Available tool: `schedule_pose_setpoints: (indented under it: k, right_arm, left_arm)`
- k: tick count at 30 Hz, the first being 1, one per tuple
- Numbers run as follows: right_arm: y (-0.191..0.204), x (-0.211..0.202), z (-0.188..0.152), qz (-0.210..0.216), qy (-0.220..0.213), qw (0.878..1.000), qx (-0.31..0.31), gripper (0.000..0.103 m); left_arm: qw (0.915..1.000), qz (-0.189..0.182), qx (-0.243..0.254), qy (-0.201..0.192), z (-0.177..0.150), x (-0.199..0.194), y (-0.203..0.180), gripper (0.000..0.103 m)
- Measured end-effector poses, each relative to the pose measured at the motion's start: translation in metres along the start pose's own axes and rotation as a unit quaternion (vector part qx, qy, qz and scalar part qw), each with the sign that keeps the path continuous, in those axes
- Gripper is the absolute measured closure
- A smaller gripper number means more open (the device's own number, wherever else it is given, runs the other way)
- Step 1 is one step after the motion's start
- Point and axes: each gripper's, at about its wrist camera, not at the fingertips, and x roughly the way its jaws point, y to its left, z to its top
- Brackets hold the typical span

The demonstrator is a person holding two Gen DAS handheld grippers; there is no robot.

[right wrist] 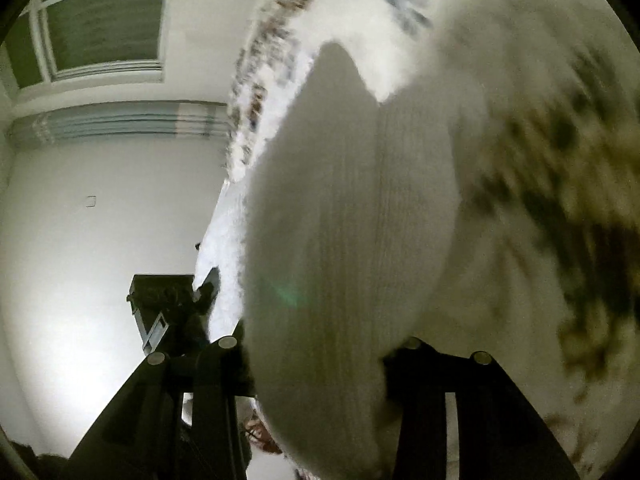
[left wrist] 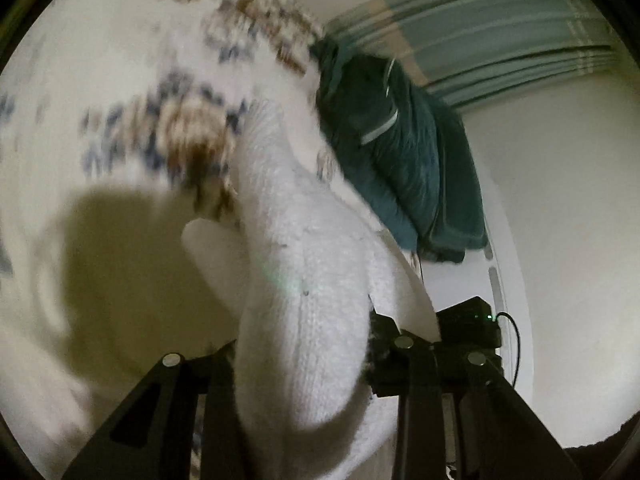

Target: Fold small clothes

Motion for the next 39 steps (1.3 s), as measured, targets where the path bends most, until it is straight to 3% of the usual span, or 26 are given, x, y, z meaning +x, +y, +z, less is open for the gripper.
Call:
schedule_pose_setpoints:
  k: [4, 7, 11, 16, 20, 23, 26, 30, 32, 33, 34, 35, 36, 37, 39]
  right_arm:
    - [0.029, 0.023, 0.051, -0.003, -0.014, 1.000, -0.023, 0.061]
    - [0.026, 0.046, 0.090, -0.015, -0.023, 0.999, -0.023, 0.061]
    - [-0.001, 0.090, 0.115, -0.043, -0.018, 0.999, -0.006, 0.061]
    - [-0.029, 0.125, 0.125, -0.092, 0.005, 0.996, 0.013, 0.060]
    - [-0.041, 0.112, 0.115, -0.113, 0.010, 0.993, 0.024, 0.042]
    - [-0.028, 0.095, 0.101, -0.186, 0.003, 0.982, -0.016, 0.030]
    - [-0.013, 0.084, 0.076, -0.263, 0.003, 0.963, -0.064, 0.026]
    - [0.001, 0.085, 0.057, -0.339, -0.001, 0.935, -0.101, 0.025]
    - [0.015, 0.084, 0.050, -0.378, -0.016, 0.920, -0.104, 0.011]
    - [0.026, 0.081, 0.046, -0.399, -0.026, 0.911, -0.107, 0.009]
    - [0.033, 0.074, 0.035, -0.420, -0.032, 0.900, -0.111, 0.006]
    - [0.039, 0.062, 0.019, -0.440, -0.038, 0.890, -0.118, 0.003]
    - [0.050, 0.056, 0.010, -0.462, -0.048, 0.876, -0.127, 0.002]
    - [0.061, 0.052, 0.004, -0.474, -0.055, 0.869, -0.132, 0.001]
    - [0.081, 0.041, -0.008, -0.500, -0.067, 0.852, -0.141, 0.001]
  left_arm:
    - [0.9997, -0.001, 0.002, -0.023, 0.055, 0.000, 0.009, 0.075]
    - [0.9996, 0.017, 0.003, -0.022, 0.086, 0.015, 0.033, 0.075]
    - [0.9990, 0.039, -0.016, 0.015, 0.108, 0.053, 0.084, 0.074]
    - [0.9936, 0.078, -0.023, 0.079, 0.099, 0.087, 0.121, 0.068]
    - [0.9928, 0.086, -0.025, 0.080, 0.091, 0.076, 0.125, 0.060]
    - [0.9910, 0.112, -0.027, 0.068, 0.083, 0.058, 0.118, 0.057]
    - [0.9810, 0.185, -0.011, 0.057, 0.064, 0.042, 0.107, 0.047]
    - [0.9542, 0.295, 0.035, 0.036, 0.032, 0.031, 0.082, 0.047]
    - [0.9423, 0.330, 0.052, 0.017, 0.019, 0.027, 0.066, 0.047]
    - [0.9368, 0.345, 0.059, 0.010, 0.013, 0.026, 0.060, 0.045]
    - [0.9289, 0.364, 0.070, 0.002, 0.006, 0.023, 0.050, 0.034]
    - [0.9238, 0.375, 0.078, -0.006, 0.000, 0.020, 0.041, 0.015]
    - [0.9211, 0.380, 0.082, -0.011, -0.003, 0.017, 0.034, 0.006]
    - [0.9178, 0.387, 0.087, -0.016, -0.007, 0.014, 0.023, 0.000]
    - [0.9103, 0.402, 0.095, -0.028, -0.014, 0.007, 0.004, 0.000]
